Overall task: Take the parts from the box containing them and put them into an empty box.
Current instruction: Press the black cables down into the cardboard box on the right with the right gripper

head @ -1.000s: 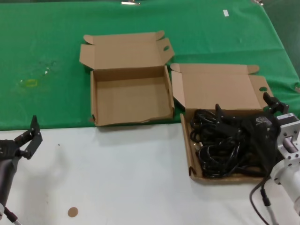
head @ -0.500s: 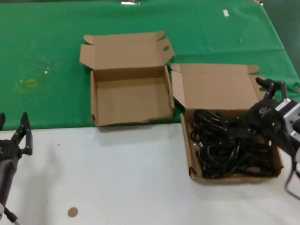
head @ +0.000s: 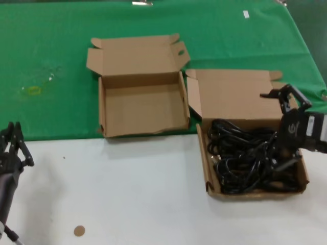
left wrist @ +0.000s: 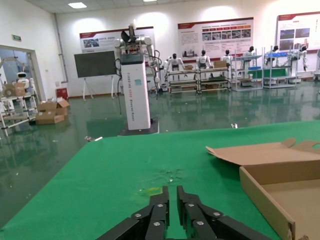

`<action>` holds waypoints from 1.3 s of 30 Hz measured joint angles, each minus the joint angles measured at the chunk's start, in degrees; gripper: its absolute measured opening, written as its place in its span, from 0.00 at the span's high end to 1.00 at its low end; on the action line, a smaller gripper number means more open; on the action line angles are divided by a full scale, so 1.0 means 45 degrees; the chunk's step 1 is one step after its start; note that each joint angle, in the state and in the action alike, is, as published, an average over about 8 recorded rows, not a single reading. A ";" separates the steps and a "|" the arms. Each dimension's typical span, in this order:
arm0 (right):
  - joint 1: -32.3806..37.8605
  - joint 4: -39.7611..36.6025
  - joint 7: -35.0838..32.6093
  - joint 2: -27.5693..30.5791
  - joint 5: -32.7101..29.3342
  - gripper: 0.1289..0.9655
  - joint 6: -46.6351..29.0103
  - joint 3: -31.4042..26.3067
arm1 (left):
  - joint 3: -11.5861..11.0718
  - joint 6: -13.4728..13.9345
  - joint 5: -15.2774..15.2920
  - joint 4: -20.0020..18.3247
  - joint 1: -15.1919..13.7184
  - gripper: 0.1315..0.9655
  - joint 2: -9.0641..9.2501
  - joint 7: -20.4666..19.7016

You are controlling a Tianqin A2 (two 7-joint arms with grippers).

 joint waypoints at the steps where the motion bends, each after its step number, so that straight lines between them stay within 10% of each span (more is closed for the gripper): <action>1: 0.0268 -0.0123 -0.0352 0.0048 -0.0027 0.00 -0.0547 -0.0056 | 0.0000 0.0000 0.0000 0.0000 0.0000 0.89 0.0000 0.0000; 16: 0.3474 -0.2166 -0.3069 -0.1197 -0.2675 0.00 -0.6671 -0.0395 | 0.0000 0.0000 0.0000 0.0000 0.0000 0.98 0.0000 -0.0001; 39: 0.4641 -0.4783 -0.3903 -0.3211 -0.4875 0.20 -0.8379 -0.0495 | 0.0000 0.0000 0.0001 0.0000 0.0000 0.99 0.0000 -0.0002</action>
